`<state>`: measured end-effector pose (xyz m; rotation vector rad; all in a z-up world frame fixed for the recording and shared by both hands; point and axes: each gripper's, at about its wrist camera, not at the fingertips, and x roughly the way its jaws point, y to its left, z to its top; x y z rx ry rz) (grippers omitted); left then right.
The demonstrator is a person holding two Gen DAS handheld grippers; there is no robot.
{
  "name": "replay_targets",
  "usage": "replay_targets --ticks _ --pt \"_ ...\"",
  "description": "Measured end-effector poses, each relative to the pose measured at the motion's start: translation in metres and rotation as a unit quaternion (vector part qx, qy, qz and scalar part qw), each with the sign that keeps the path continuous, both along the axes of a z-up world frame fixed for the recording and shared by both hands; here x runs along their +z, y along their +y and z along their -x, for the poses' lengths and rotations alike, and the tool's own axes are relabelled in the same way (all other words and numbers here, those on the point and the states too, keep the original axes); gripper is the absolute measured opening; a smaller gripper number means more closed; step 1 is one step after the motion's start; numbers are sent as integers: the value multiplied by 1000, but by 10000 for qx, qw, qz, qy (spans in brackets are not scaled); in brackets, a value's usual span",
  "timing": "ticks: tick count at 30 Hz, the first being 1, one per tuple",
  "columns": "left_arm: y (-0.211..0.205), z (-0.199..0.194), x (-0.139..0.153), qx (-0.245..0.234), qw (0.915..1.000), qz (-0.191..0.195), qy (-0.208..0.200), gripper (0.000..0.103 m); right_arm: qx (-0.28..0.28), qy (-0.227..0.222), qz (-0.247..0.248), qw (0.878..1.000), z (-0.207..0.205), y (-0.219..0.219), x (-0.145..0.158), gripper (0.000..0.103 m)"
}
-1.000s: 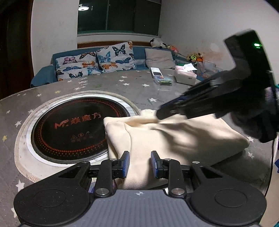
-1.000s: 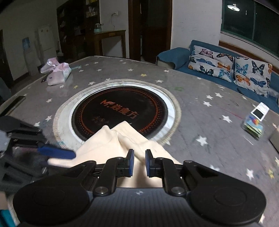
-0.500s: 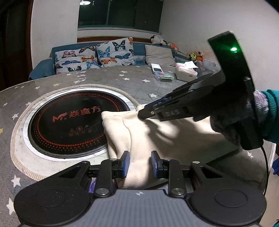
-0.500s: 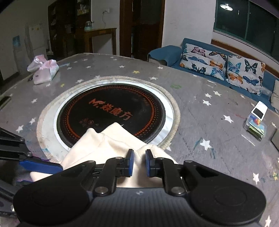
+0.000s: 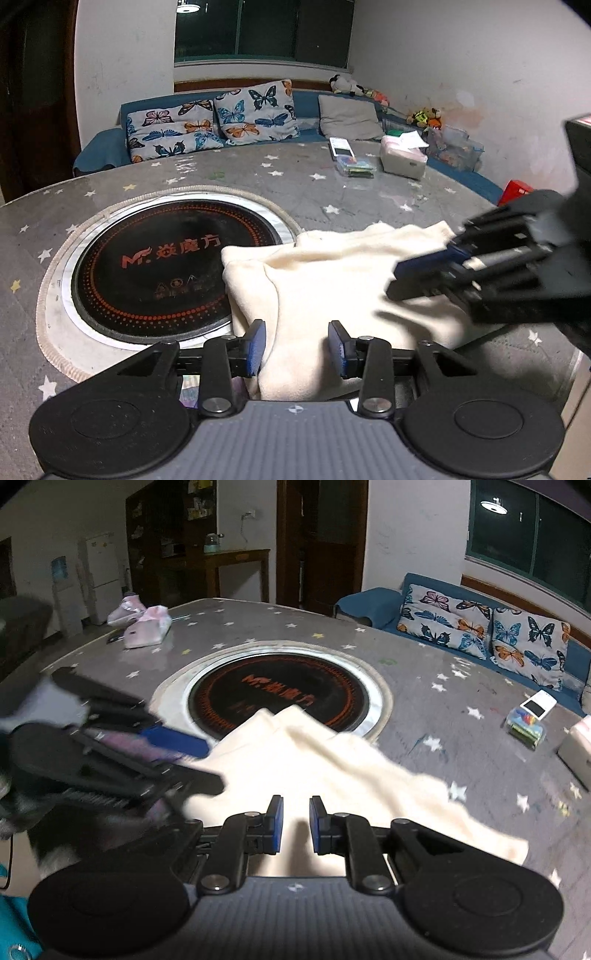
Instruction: Fold clothes
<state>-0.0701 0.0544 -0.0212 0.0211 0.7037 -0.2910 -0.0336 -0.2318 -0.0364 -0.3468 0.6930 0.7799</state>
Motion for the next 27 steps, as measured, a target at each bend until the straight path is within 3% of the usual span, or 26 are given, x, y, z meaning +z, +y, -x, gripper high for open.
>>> replay_targets --ticks 6,15,22,27 --pt "0 3 -6 58 9999 38 129 40 143 -117 67 9998 26 -2 -15 14" --pt "-4 17 -5 -15 9998 84 186 40 189 -154 -46 9997 44 -18 -14 14" --pt "-6 17 16 -36 9999 56 -144 41 -492 -140 -426 9978 47 -60 4 15" --pt "-18 5 14 -136 9998 115 -133 42 -998 10 -412 9942 44 -84 -7 16"
